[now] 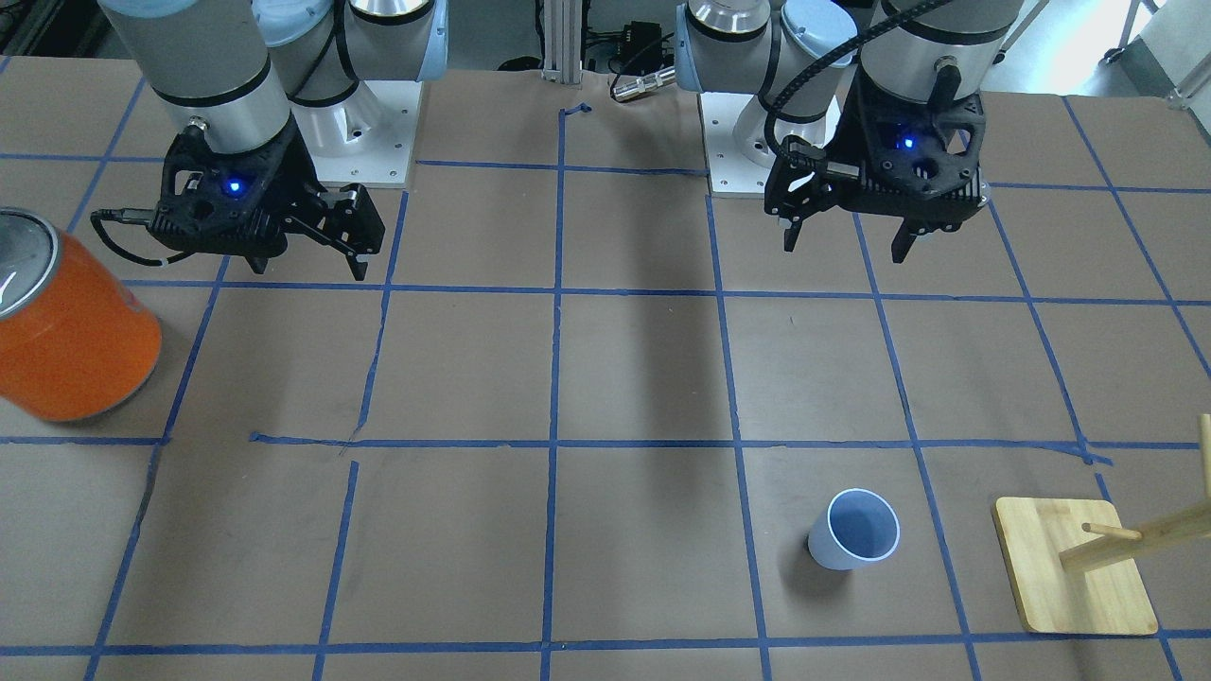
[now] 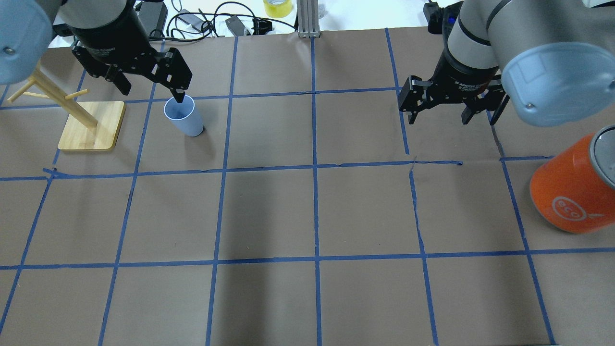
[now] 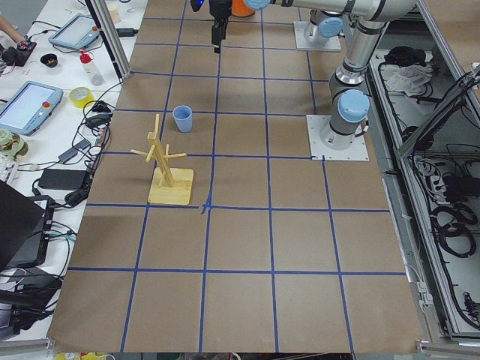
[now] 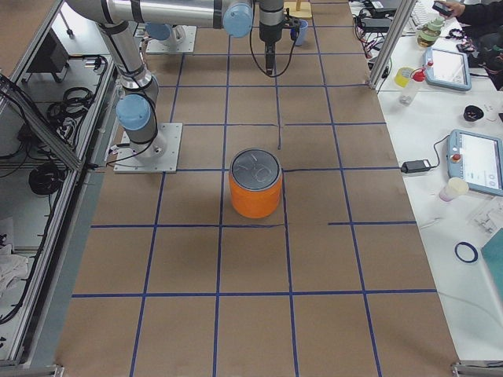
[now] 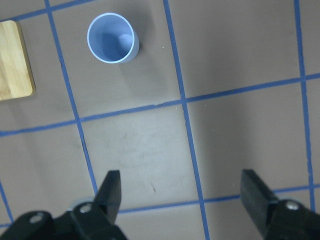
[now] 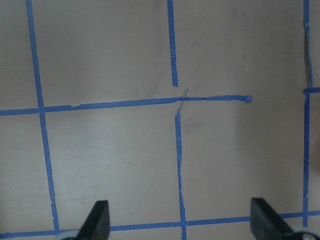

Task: Flip cup
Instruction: 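Open the left gripper and lift it off the upright cup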

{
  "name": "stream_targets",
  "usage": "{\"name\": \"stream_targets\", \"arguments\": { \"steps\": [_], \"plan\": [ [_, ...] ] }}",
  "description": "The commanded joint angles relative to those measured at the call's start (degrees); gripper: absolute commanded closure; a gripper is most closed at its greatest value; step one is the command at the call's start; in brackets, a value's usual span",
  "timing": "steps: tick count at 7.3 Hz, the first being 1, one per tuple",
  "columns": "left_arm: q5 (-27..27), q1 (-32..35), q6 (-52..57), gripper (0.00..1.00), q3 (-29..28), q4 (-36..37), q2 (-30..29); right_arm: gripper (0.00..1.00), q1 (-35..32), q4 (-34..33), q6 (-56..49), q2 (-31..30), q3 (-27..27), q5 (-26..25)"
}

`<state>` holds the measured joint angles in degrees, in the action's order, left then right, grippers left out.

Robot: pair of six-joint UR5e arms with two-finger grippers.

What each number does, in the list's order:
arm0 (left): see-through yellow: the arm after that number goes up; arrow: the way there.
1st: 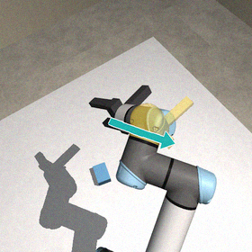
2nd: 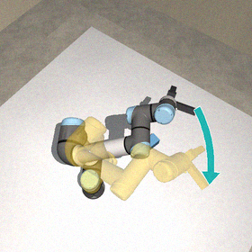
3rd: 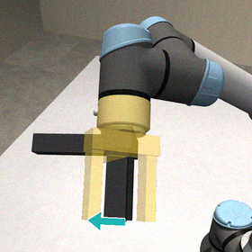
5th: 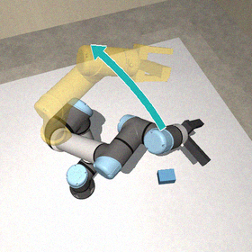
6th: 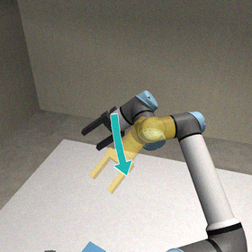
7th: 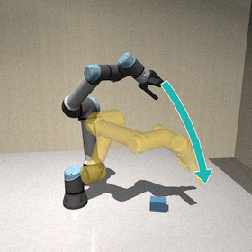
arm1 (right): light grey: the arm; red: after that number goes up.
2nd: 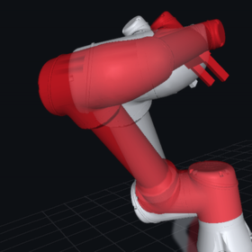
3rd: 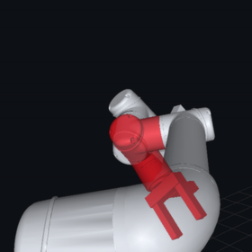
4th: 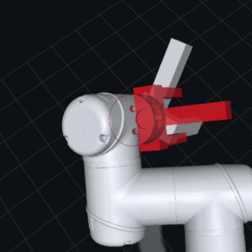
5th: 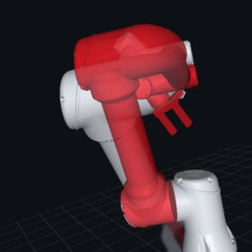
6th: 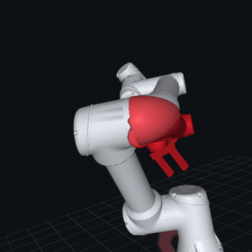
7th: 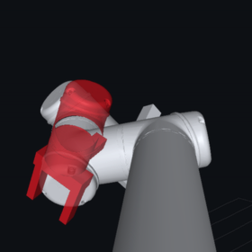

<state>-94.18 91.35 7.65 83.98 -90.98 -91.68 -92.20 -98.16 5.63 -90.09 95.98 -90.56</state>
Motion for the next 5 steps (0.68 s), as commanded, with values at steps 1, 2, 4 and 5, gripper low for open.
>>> {"name": "stream_targets", "arguments": {
  "steps": [1,2,4,5],
  "plan": [
    [0.9,-2.0,-0.4,0.03,0.7,1.2,1.3,0.00,0.0,0.0,-0.1,0.0,0.1,-0.1],
    [5.3,-3.8,-0.4,0.02,0.7,1.2,1.8,0.00,0.1,0.1,-0.1,0.0,0.1,-0.2],
    [5.0,-4.2,-6.1,0.00,1.3,1.2,2.8,0.00,0.1,0.0,-0.1,0.0,0.1,-0.2],
    [5.0,-4.2,-6.6,0.00,1.4,1.2,2.9,0.00,0.1,0.1,-0.1,0.0,0.1,-0.3]
  ]
}}
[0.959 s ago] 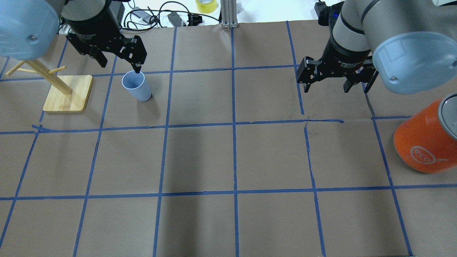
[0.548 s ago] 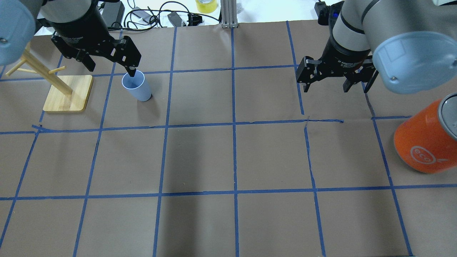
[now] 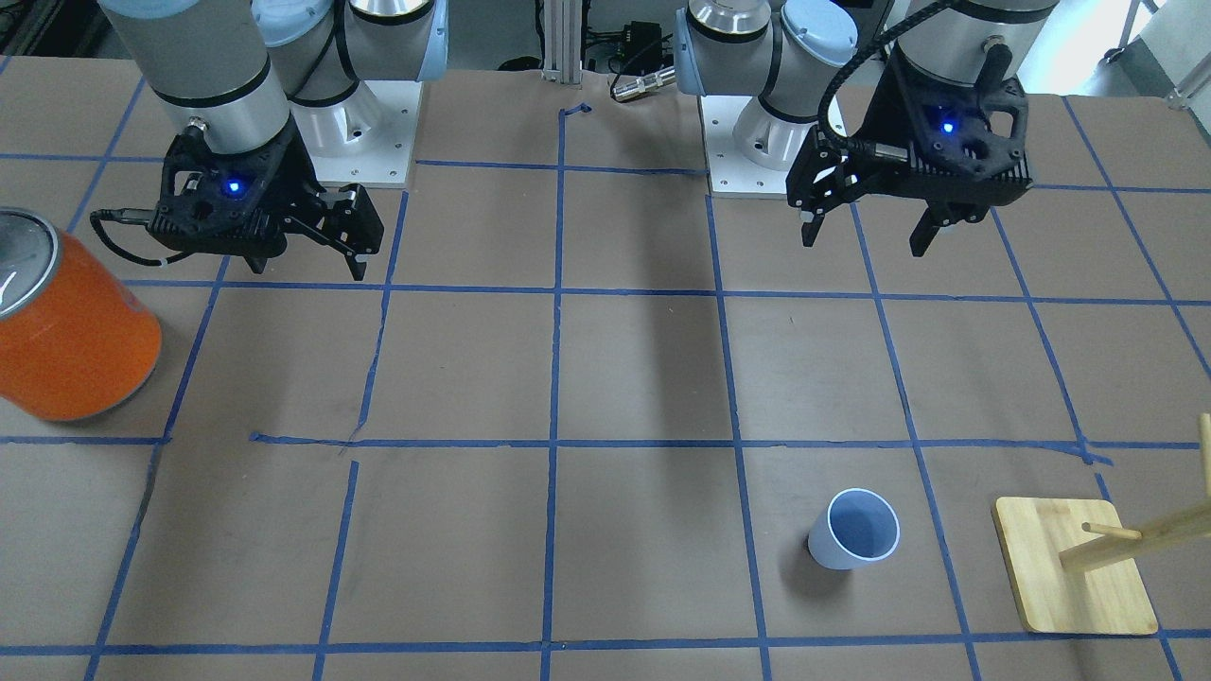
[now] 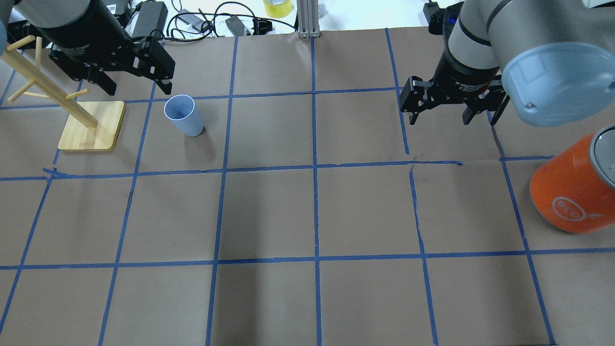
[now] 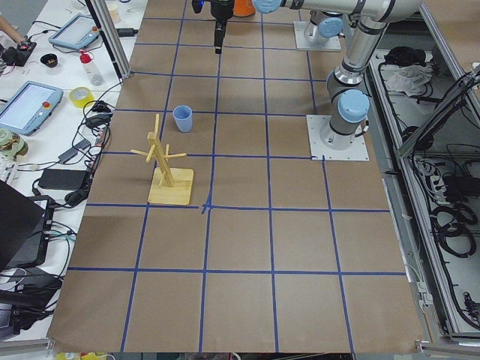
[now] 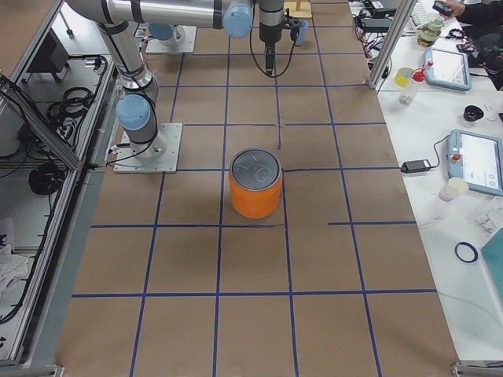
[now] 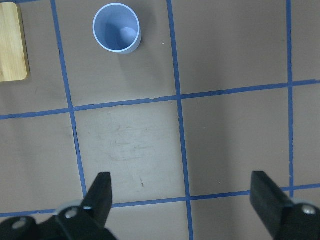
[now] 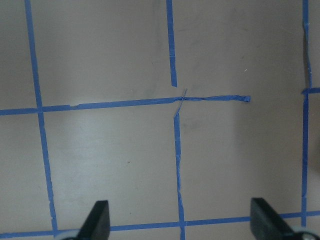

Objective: Flip cup

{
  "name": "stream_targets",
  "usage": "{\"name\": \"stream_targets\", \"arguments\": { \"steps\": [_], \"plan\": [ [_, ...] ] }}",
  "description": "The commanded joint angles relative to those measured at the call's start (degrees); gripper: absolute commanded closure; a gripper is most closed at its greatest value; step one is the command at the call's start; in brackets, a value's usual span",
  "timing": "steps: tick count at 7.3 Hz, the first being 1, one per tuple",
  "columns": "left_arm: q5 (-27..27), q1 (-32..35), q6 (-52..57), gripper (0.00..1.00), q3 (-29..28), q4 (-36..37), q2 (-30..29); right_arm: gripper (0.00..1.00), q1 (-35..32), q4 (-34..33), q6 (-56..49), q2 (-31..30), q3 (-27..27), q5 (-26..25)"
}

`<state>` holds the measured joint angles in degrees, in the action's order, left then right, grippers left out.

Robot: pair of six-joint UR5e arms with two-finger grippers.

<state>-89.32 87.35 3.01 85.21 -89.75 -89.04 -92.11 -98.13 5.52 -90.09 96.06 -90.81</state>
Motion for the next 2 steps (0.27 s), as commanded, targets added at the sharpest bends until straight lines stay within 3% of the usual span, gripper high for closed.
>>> {"name": "stream_targets", "arguments": {
  "steps": [1,2],
  "plan": [
    [-0.1,-0.2,-1.5,0.00,0.1,0.0,0.3,0.00,-0.1,0.0,0.1,0.0,0.0,0.0],
    [0.0,-0.8,-1.3,0.00,0.1,0.1,0.3,0.00,0.0,0.0,0.0,0.0,0.0,0.0]
  ]
}}
